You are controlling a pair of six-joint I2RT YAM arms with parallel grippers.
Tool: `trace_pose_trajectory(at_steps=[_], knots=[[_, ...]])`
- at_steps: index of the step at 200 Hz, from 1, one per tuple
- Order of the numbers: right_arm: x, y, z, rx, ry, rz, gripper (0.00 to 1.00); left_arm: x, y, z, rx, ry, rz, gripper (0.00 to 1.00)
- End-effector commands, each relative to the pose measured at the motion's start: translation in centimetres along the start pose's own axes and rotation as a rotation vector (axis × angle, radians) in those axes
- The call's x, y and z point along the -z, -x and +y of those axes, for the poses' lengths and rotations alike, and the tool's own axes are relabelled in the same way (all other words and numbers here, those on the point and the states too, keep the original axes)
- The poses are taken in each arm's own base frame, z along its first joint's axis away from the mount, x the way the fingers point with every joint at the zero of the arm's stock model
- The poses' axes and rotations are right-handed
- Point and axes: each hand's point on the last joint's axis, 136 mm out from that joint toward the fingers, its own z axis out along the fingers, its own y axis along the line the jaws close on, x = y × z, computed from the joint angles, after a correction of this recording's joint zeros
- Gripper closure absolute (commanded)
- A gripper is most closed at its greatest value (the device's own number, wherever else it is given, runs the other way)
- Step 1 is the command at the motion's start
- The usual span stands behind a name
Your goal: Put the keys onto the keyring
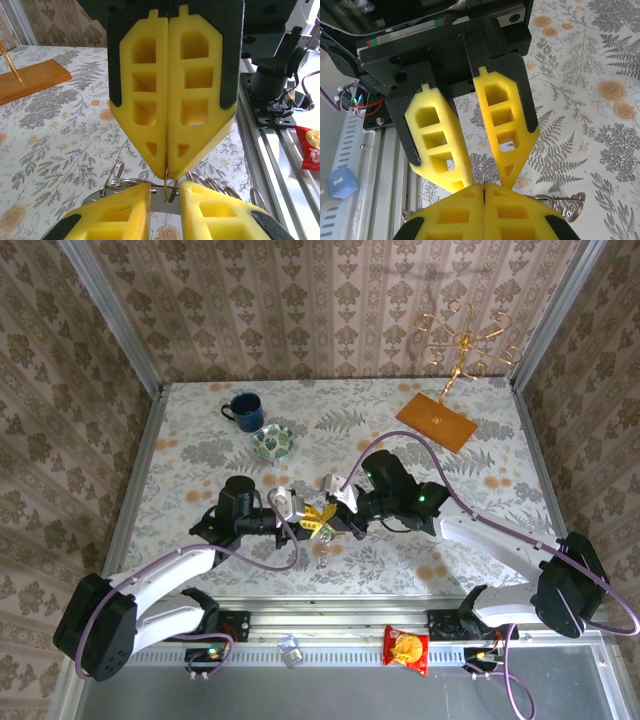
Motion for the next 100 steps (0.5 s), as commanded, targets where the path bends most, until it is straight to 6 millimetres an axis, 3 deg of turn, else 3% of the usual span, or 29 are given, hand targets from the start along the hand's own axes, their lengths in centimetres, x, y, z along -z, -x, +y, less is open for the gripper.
trace_pose_trajectory(at_steps=[1, 24, 38, 54, 82, 100], knots=[[0.2, 1.4, 1.0, 0.052, 0.039, -0.058, 1.00, 0.0, -0.2, -0.7, -0.001, -0.038, -0.012, 0.81], [0.1, 1.3, 1.0, 0.055, 0.037, -0.053, 1.00, 0.0, -0.1, -0.8, -0.009, -0.042, -0.014, 1.00], [0.4, 1.1, 0.7, 0.057, 0.005, -0.044, 1.00, 0.1, 0.1, -0.7, -0.022, -0.032, -0.014, 1.00], [1.2, 0.7, -0.3, 0.054, -0.080, -0.036, 0.61, 0.4, 0.4, -0.4, -0.046, 0.001, -0.014, 1.00], [3.5, -0.1, -1.0, 0.080, -0.180, -0.070, 0.47, 0.8, 1.0, 0.0, -0.144, 0.076, 0.009, 1.00], [3.9, -1.7, -0.3, 0.194, -0.184, -0.054, 0.45, 0.9, 0.9, 0.0, -0.213, 0.108, 0.051, 1.00]])
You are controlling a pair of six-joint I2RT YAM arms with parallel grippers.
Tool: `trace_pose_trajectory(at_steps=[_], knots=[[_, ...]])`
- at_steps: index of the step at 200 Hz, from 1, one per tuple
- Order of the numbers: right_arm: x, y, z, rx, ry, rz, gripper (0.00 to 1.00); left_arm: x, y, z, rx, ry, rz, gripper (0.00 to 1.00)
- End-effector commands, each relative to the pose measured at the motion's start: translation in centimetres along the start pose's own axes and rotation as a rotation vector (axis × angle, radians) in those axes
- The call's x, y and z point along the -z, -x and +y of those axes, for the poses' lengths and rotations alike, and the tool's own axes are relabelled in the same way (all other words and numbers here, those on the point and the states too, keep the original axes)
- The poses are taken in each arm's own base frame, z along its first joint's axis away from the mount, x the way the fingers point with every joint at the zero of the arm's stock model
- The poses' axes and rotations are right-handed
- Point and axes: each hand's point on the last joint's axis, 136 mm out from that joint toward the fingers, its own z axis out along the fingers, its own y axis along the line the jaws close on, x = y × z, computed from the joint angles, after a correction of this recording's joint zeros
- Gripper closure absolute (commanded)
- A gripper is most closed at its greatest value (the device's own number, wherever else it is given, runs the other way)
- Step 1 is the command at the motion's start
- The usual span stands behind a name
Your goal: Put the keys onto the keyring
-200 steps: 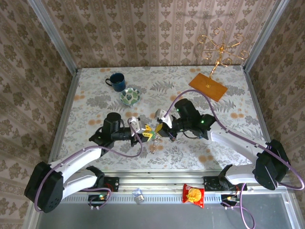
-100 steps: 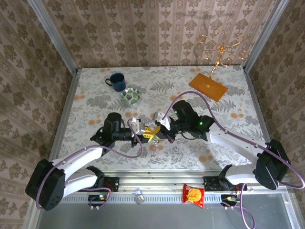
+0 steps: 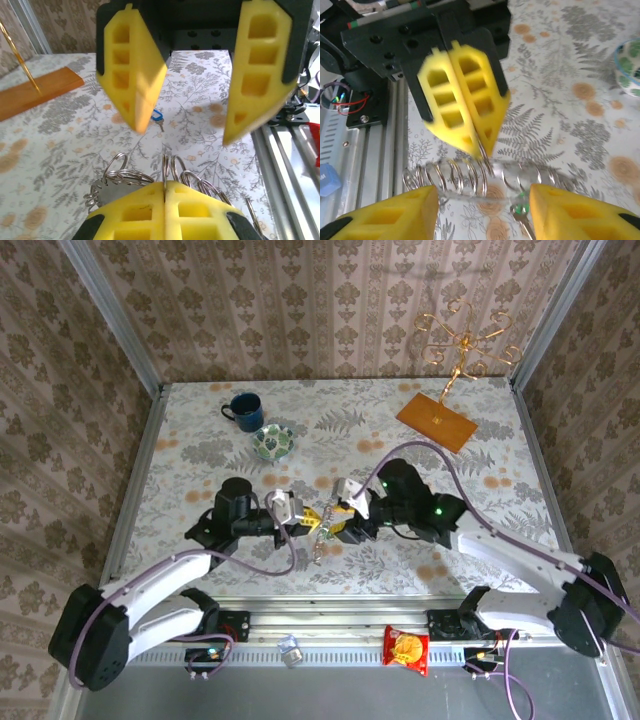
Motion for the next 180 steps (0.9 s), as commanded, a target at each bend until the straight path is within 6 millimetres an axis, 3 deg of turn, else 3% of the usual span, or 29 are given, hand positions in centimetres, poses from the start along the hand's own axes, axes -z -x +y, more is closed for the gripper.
trace_pose_trajectory(at_steps=[1, 20, 59, 129, 180], knots=[[1.0, -0.8, -0.2, 0.143, -0.057, -0.013, 0.45, 0.3, 0.0, 0.0, -0.126, 0.046, 0.044, 1.00], [0.9, -1.9, 0.5, 0.231, -0.031, 0.016, 0.45, 0.3, 0.0, -0.1, -0.176, 0.058, 0.067, 1.00], [0.1, -0.9, 1.4, 0.244, 0.049, 0.000, 0.48, 0.1, 0.2, -0.3, -0.231, 0.064, 0.079, 1.00], [-1.8, -1.2, 1.7, 0.253, 0.075, 0.009, 0.51, -0.2, 0.1, -0.5, -0.239, 0.053, 0.081, 1.00], [-2.3, -1.4, 3.5, 0.277, 0.145, 0.008, 0.50, -0.2, 0.0, -0.1, -0.243, 0.077, 0.092, 1.00]])
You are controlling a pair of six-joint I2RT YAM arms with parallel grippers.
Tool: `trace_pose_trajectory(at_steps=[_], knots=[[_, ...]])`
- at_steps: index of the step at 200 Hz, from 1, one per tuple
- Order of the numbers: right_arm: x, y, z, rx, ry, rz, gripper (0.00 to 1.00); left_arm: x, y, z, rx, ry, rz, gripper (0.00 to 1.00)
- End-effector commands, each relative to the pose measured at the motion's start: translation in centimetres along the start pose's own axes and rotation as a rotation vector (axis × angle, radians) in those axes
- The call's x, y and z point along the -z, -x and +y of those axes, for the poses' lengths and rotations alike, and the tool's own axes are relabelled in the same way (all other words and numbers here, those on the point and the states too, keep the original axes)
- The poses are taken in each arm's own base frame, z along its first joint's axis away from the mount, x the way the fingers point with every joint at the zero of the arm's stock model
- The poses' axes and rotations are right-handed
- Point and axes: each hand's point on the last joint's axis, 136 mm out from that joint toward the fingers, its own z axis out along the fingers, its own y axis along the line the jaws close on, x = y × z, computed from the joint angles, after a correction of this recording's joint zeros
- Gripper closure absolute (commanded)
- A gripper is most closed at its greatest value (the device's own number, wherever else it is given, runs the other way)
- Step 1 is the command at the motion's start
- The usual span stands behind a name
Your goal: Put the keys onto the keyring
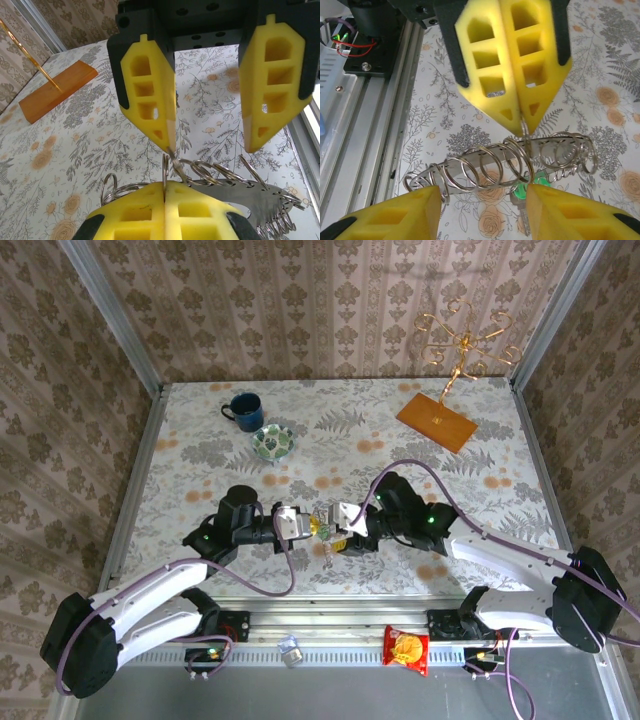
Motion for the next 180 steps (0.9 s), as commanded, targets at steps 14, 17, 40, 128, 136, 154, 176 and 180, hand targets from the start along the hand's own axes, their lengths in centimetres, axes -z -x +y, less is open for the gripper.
trace_pose_trajectory(at_steps=[14, 17, 40, 128, 136, 154, 176, 180], knots=[[0.1, 1.8, 1.4, 0.072, 0.060, -0.051, 0.51, 0.1, 1.3, 0.9, -0.053, 0.031, -0.015, 1.00], [0.1, 1.7, 1.6, 0.074, 0.063, -0.049, 0.51, 0.1, 1.3, 0.9, -0.054, 0.032, -0.014, 1.00], [0.4, 1.5, 2.7, 0.090, 0.092, -0.048, 0.51, 0.0, 1.2, 1.0, -0.055, 0.037, -0.006, 1.00], [2.3, 2.2, -1.9, 0.039, -0.121, -0.089, 0.75, -0.1, 0.6, 0.6, -0.058, 0.020, 0.018, 1.00], [2.2, 2.1, -2.3, 0.049, -0.134, -0.075, 0.76, -0.2, 0.5, 0.4, -0.060, 0.014, 0.021, 1.00], [1.6, 2.0, -2.9, 0.065, -0.144, -0.054, 0.74, -0.3, 0.3, 0.2, -0.058, 0.003, 0.026, 1.00], [1.1, 2.2, -2.9, 0.091, -0.130, -0.049, 0.71, -0.4, 0.3, 0.1, -0.055, -0.003, 0.028, 1.00], [1.0, 2.2, -2.9, 0.097, -0.126, -0.048, 0.71, -0.4, 0.3, 0.0, -0.055, -0.005, 0.028, 1.00]])
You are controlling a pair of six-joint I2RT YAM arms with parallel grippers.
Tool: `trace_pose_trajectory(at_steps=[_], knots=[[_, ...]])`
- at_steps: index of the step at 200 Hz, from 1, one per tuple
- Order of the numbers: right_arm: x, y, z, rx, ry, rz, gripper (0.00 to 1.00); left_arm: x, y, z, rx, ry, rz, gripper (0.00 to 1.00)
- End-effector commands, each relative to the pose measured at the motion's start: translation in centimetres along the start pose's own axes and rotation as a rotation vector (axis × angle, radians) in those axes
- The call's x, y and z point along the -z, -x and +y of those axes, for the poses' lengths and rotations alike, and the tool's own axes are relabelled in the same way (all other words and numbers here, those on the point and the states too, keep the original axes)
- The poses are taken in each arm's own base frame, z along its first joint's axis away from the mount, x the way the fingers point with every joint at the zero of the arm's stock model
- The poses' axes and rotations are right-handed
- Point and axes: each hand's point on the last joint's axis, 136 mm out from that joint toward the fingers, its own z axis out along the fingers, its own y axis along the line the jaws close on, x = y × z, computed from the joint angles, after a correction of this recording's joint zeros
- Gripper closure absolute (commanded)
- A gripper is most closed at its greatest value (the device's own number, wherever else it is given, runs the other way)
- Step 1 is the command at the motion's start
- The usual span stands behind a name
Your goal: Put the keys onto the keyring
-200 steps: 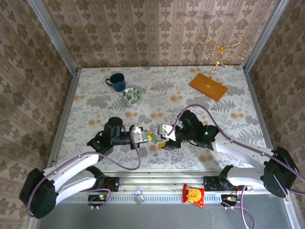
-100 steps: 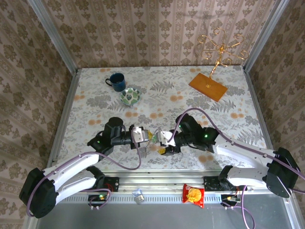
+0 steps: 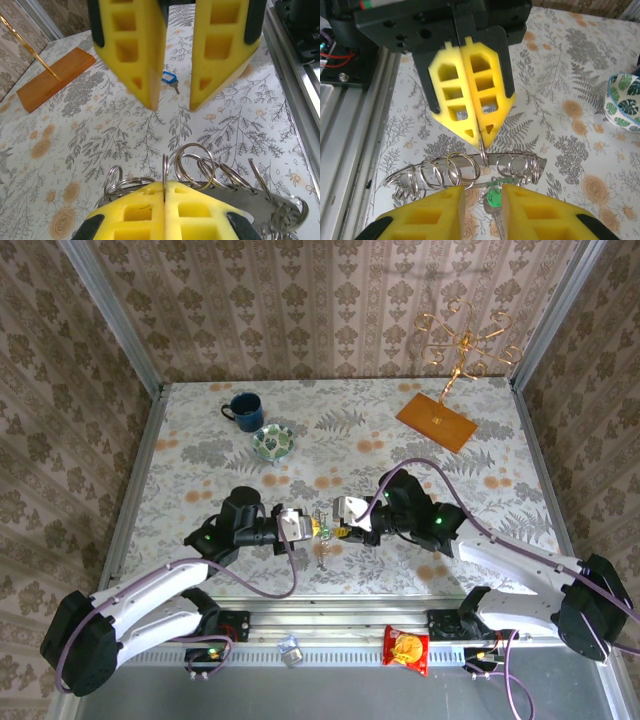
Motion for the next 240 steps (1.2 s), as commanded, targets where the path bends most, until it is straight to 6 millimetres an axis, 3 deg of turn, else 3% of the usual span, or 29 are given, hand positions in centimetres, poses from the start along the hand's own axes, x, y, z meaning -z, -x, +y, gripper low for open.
trace_pose_trajectory(at_steps=[1, 132, 174, 207, 218, 240], knots=[[-0.4, 1.4, -1.0, 0.059, -0.026, -0.017, 0.71, 0.0, 1.5, 0.3, -0.045, -0.005, -0.029, 1.00], [-2.8, 1.0, 0.1, 0.099, 0.063, 0.016, 0.69, -0.3, 1.7, 0.3, -0.009, -0.025, -0.019, 1.00], [-3.2, 1.2, -0.1, 0.095, 0.055, 0.008, 0.76, -0.3, 2.0, 0.2, 0.008, -0.036, -0.021, 1.00], [-3.3, 0.9, -0.1, 0.084, 0.054, 0.014, 1.00, -0.4, 1.8, 0.2, 0.028, -0.043, -0.004, 1.00], [-3.2, 0.8, -0.1, 0.079, 0.052, 0.013, 1.00, -0.3, 1.7, 0.4, 0.036, -0.026, 0.001, 1.00], [-2.7, 1.0, -0.1, 0.046, 0.054, -0.040, 1.00, 0.2, 1.9, 1.4, 0.088, 0.062, -0.036, 0.80]])
